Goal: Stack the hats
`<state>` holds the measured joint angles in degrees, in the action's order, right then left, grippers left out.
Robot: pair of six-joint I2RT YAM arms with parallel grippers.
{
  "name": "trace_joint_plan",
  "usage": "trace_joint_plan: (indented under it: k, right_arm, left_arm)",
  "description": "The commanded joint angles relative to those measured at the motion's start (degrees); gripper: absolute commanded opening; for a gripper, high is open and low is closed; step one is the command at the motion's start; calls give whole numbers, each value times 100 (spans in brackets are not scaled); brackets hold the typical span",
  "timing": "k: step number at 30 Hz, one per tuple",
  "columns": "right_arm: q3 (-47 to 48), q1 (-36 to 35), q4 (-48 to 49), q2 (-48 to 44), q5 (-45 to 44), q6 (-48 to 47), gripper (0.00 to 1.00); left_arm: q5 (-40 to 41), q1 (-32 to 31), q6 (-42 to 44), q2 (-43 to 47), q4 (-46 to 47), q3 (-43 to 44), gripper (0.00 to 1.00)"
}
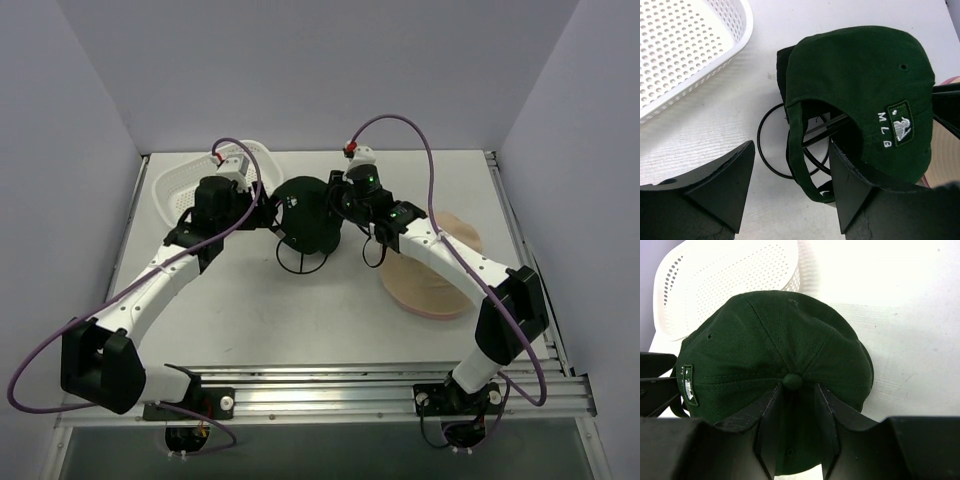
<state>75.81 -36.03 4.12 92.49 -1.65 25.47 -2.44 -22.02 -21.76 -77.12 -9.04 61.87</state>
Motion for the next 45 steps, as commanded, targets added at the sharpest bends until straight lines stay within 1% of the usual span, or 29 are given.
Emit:
trace_joint_plan:
  k: [1,5,8,14,15,16,20,21,25,39,45]
  right_arm:
    - [241,44,150,-29,16,-69,28]
    - [224,44,212,-20,103,-95,27]
    - [189,44,247,-3,103,-130,27]
    - [232,96,221,24,103,-201,25]
    - [250,105,212,24,103,-209,24]
    - [259,122,195,32,103,-227,22]
    - [338,228,133,129,103,-271,21]
    - [355,254,116,147,103,-280,21]
    - [364,307,133,208,103,-280,21]
    - [496,474,124,507,103,-324,21]
    - [549,492,159,525,376,-447,28]
  left_arm:
    - [-38,-22,128,-127,377,168,69]
    - [182,-22,259,-294,517,256,69]
    - [191,-22,356,-461,736,291,69]
    - [639,-92,330,-611,807,353,69]
    - [770,-92,304,-594,999,344,69]
    - [849,-101,278,-559,983,318,69]
    - [1289,-101,181,-497,895,352,66]
    - [1333,-101,181,-505,643,379,66]
    - [1570,-101,146,-576,438,493,66]
    - [1624,-92,119,-681,236,642,66]
    - [1176,-109,172,-471,552,432,67]
